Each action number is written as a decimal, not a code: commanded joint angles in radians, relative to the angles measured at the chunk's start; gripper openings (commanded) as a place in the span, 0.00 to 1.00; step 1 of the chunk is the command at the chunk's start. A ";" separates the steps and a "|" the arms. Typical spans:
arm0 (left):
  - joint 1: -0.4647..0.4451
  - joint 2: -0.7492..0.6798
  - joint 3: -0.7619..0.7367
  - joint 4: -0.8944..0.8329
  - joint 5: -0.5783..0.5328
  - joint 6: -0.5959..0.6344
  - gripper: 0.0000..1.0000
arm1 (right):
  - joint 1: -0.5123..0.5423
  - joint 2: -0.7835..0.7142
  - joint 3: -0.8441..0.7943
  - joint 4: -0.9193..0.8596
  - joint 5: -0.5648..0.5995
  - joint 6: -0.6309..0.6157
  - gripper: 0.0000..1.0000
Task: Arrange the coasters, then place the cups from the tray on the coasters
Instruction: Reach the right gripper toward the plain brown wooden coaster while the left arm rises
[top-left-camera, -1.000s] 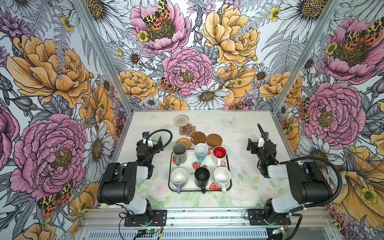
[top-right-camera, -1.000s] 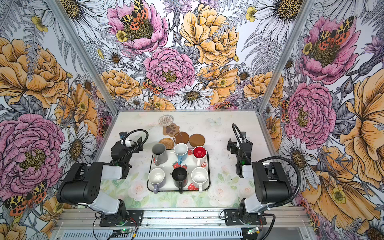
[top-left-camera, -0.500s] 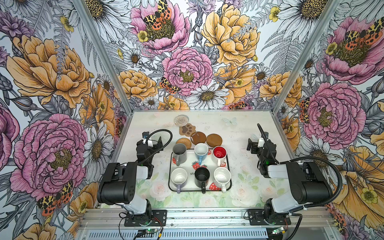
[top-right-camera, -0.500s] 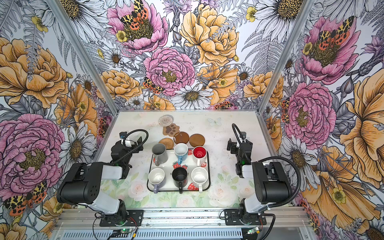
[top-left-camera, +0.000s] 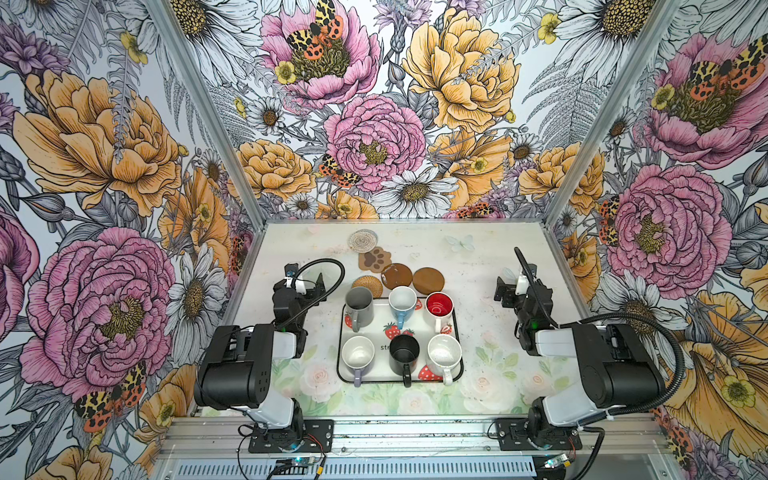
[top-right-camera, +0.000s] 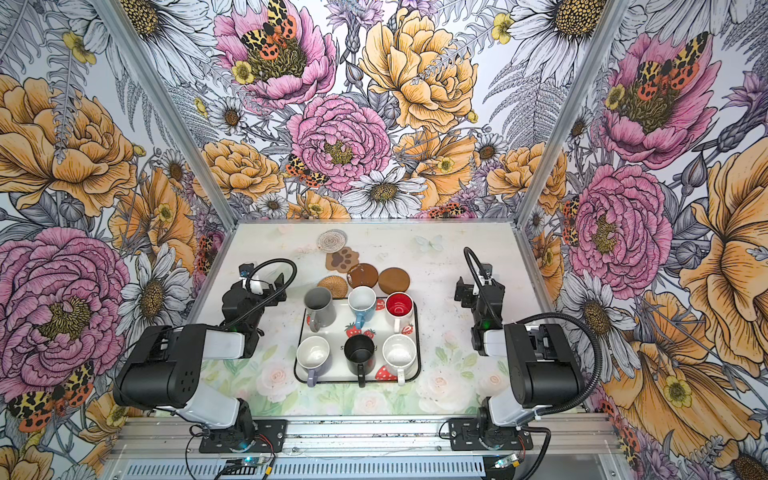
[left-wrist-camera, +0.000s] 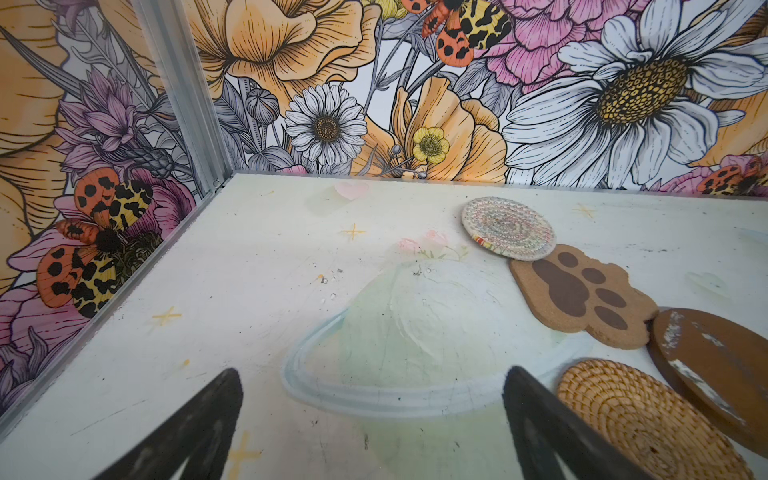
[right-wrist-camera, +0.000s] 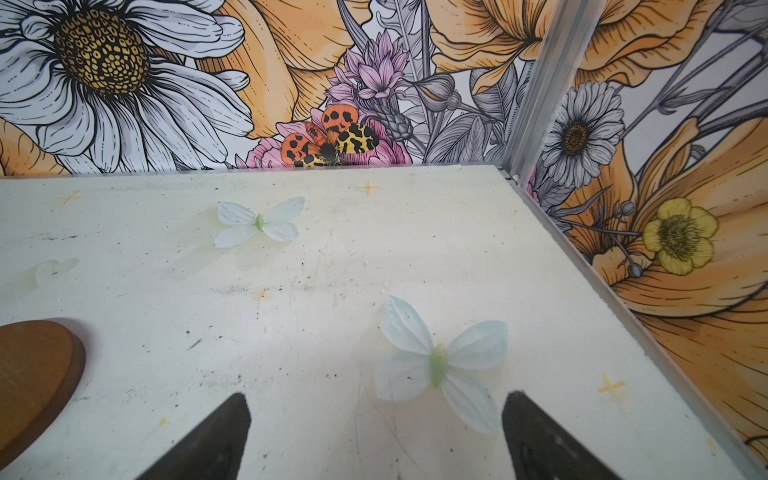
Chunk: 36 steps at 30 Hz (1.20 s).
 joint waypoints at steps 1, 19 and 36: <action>0.011 0.001 0.016 -0.006 0.014 -0.027 0.99 | 0.004 -0.011 0.037 -0.031 0.037 0.001 0.96; -0.123 -0.219 0.526 -1.050 0.057 -0.206 0.97 | 0.208 0.022 0.799 -1.121 -0.066 0.090 0.85; -0.318 -0.285 0.555 -1.071 0.050 -0.277 0.94 | 0.483 0.570 1.426 -1.540 -0.192 0.018 0.83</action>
